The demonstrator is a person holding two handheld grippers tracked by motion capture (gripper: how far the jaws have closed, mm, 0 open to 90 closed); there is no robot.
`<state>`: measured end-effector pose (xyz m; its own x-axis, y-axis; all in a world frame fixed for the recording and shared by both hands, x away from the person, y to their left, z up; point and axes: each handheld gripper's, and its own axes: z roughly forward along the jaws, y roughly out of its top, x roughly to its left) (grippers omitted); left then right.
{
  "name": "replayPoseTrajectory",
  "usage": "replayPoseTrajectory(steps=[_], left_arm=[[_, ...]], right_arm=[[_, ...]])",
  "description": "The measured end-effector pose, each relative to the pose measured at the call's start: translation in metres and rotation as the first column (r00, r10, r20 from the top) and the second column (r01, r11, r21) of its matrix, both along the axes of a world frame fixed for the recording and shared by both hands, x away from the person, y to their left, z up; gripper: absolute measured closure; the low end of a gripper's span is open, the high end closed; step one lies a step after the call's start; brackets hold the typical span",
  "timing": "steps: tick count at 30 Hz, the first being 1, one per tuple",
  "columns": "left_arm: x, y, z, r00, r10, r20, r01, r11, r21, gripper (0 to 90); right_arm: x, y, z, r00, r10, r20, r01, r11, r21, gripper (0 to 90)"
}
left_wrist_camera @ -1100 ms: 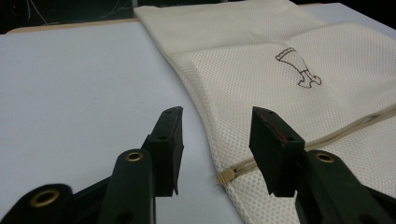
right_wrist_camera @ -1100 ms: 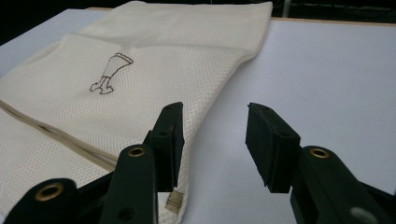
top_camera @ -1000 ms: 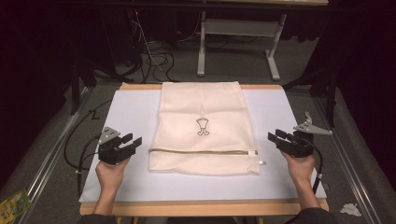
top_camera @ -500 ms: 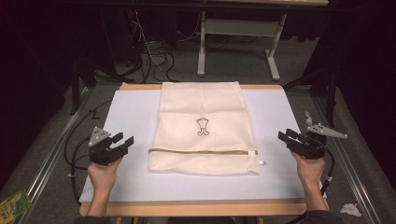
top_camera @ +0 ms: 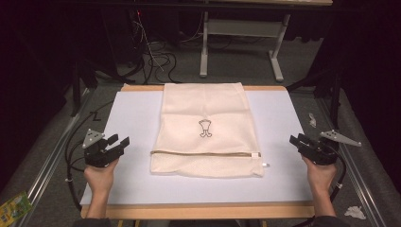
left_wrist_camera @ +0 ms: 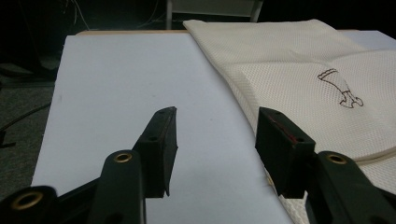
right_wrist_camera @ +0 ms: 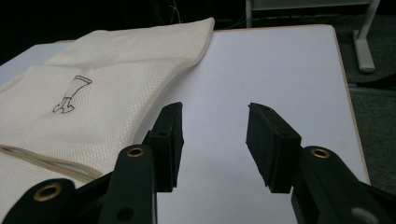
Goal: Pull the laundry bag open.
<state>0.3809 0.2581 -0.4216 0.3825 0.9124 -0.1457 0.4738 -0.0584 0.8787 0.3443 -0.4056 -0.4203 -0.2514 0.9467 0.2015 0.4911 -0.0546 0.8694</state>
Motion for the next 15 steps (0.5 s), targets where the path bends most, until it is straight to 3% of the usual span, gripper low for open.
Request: replayPoseTrajectory(steps=[15], left_arm=[[0.015,-0.011,-0.018,0.9994,0.019,-0.028,-0.019,0.9998,0.0,48.3]], right_arm=[[0.008,-0.003,-0.024,0.9985,-0.034,-0.043,0.034,0.999,0.008,57.0]])
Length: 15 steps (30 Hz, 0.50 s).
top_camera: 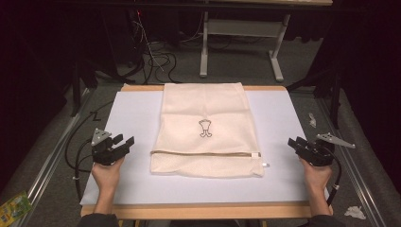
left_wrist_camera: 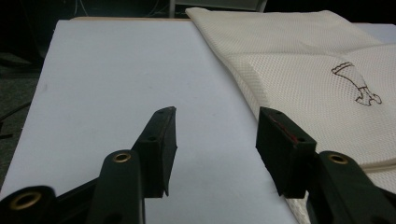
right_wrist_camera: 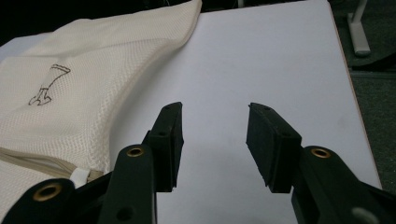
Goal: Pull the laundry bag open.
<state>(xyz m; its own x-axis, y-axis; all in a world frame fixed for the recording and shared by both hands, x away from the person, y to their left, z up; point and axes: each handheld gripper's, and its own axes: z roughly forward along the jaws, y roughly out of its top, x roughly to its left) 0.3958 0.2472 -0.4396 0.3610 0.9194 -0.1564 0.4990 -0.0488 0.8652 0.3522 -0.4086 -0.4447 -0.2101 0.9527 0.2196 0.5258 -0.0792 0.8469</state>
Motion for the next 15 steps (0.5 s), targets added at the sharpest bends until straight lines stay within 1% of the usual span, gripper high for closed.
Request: replayPoseTrajectory(steps=[3,5,7,12,15], left_arm=[[0.002,-0.003,-0.003,1.0,0.002,-0.005,-0.002,1.0,0.006,48.3],[0.004,-0.004,-0.004,0.9999,-0.005,-0.009,0.005,0.9999,0.011,48.3],[0.005,-0.005,-0.006,1.0,0.001,-0.01,-0.001,0.9999,0.017,48.2],[0.008,-0.005,-0.01,0.9998,0.013,-0.015,-0.013,0.9999,0.007,48.1],[0.009,-0.006,-0.012,0.9997,0.01,-0.023,-0.01,0.9999,0.012,48.1]], right_arm=[[0.001,0.001,-0.003,1.0,-0.001,-0.008,0.001,1.0,0.006,56.8],[0.002,0.004,-0.005,0.9999,0.001,-0.013,-0.001,1.0,0.004,56.7],[0.004,0.006,-0.007,0.9999,0.008,-0.014,-0.008,1.0,0.002,56.7],[0.009,0.01,-0.011,0.9997,0.013,-0.023,-0.013,1.0,0.004,56.7],[0.011,0.012,-0.012,0.9995,0.015,-0.028,-0.015,1.0,0.002,56.7]])
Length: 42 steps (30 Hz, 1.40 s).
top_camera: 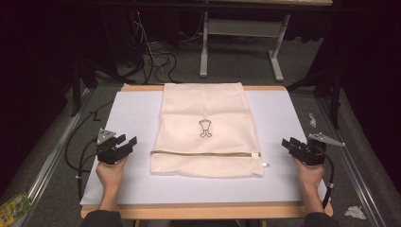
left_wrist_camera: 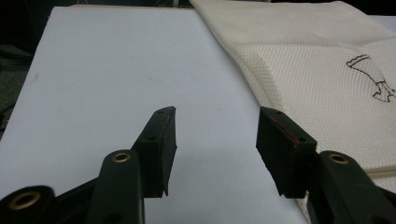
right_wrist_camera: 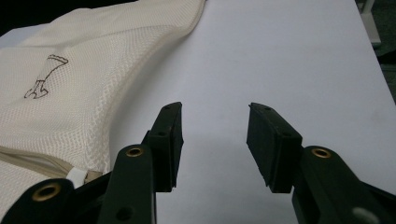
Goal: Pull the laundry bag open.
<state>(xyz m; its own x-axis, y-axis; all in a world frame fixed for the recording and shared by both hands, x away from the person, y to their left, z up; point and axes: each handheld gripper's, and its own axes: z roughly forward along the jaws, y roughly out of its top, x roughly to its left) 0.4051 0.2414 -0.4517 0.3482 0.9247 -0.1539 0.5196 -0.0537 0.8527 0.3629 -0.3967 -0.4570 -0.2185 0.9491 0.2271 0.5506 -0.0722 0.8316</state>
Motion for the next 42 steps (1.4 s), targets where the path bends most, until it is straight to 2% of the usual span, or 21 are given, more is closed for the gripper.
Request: replayPoseTrajectory(steps=[5,8,12,16,27,31,42], left_arm=[[0.003,-0.002,-0.003,1.0,0.008,0.0,-0.008,0.9999,-0.008,47.7],[0.005,-0.004,-0.007,1.0,-0.005,0.0,0.005,0.9997,-0.022,47.1],[0.008,-0.007,-0.01,1.0,-0.005,-0.006,0.005,1.0,0.008,46.7],[0.01,-0.011,-0.014,0.9999,-0.007,-0.01,0.007,0.9997,0.024,46.8],[0.014,-0.016,-0.02,0.9999,0.011,-0.008,-0.011,0.9993,0.036,46.7],[0.017,-0.018,-0.024,0.9998,0.013,-0.012,-0.013,0.9987,0.05,46.6],[0.018,-0.021,-0.027,0.9999,0.017,-0.003,-0.017,0.9976,0.068,46.5]], right_arm=[[0.003,0.003,-0.003,0.9999,0.001,-0.011,-0.001,1.0,-0.001,56.6],[0.005,0.004,-0.005,0.9999,0.002,-0.014,-0.002,1.0,-0.005,56.5],[0.006,0.007,-0.005,0.9999,0.002,-0.013,-0.003,1.0,-0.005,56.1],[0.01,0.009,-0.008,0.9997,0.009,-0.024,-0.009,1.0,-0.029,56.0],[0.013,0.011,-0.013,0.9993,0.005,-0.036,-0.006,0.999,-0.034,55.7],[0.014,0.014,-0.012,0.9996,0.005,-0.026,-0.006,0.999,-0.034,55.4],[0.016,0.02,-0.017,0.9994,0.016,-0.031,-0.018,0.997,-0.071,54.9]])
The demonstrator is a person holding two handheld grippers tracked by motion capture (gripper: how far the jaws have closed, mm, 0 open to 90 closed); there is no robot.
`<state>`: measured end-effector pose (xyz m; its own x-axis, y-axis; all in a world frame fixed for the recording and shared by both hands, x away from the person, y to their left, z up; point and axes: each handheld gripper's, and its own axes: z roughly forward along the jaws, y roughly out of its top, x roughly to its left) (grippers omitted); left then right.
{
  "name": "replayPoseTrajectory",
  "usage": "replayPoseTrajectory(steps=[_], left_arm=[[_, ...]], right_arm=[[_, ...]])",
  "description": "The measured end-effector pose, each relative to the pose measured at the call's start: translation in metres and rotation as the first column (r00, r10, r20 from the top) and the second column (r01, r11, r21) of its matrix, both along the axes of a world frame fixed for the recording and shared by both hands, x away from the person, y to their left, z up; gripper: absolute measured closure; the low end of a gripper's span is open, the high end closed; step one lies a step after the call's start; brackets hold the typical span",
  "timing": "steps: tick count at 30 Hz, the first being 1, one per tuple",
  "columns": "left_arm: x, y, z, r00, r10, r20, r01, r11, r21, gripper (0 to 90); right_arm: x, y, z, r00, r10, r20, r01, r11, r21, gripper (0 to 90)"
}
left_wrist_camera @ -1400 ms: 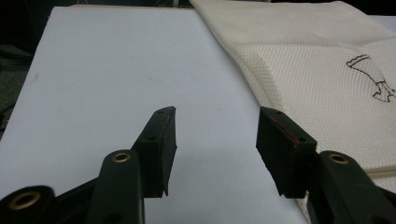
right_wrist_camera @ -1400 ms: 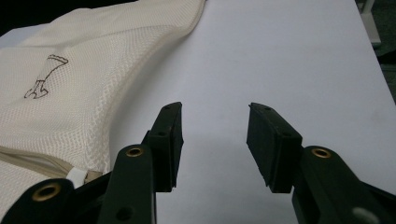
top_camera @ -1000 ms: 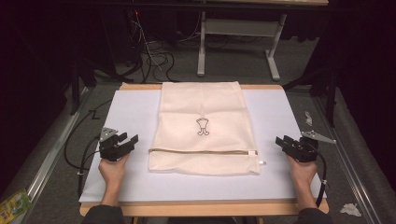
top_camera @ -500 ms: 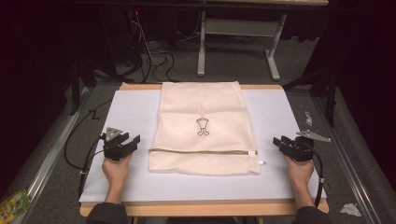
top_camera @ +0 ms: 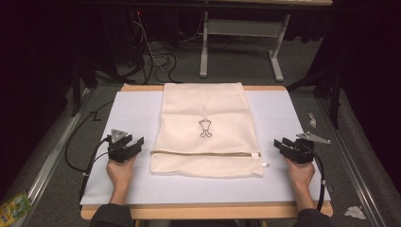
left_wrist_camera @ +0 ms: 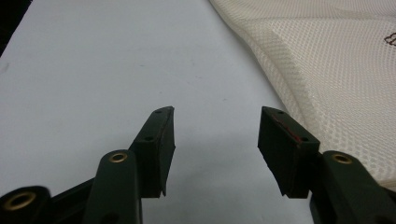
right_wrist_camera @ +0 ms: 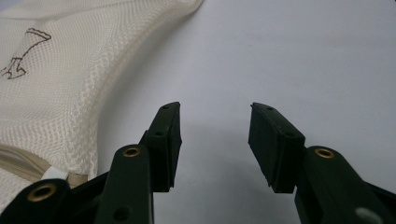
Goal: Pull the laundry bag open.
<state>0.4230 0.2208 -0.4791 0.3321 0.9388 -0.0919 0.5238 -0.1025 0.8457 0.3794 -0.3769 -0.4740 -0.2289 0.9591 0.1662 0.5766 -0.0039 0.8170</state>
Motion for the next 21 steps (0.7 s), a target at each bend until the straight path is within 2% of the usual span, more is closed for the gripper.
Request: replayPoseTrajectory(steps=[7,10,17,21], left_arm=[[-0.0009,-0.0032,-0.0028,0.9999,-0.005,0.012,0.005,1.0,0.007,45.2],[-0.0022,-0.0046,-0.0036,0.9996,-0.017,0.024,0.017,0.9998,0.015,43.3],[-0.0018,-0.0043,-0.0041,0.9995,-0.03,0.014,0.03,0.9995,0.012,40.8],[-0.002,-0.0046,-0.0042,0.9994,-0.031,0.015,0.031,0.9994,0.015,40.6]], right_arm=[[0.0002,0.0023,-0.0022,0.9999,-0.003,-0.013,0.003,1.0,-0.009,52.0],[0.0005,0.0042,-0.0027,0.9998,-0.004,-0.018,0.003,1.0,-0.029,50.2],[0.0008,0.0059,-0.0032,0.9998,-0.007,-0.018,0.006,0.998,-0.055,48.1],[0.0006,0.006,-0.0032,0.9997,-0.013,-0.023,0.011,0.999,-0.05,46.9]])
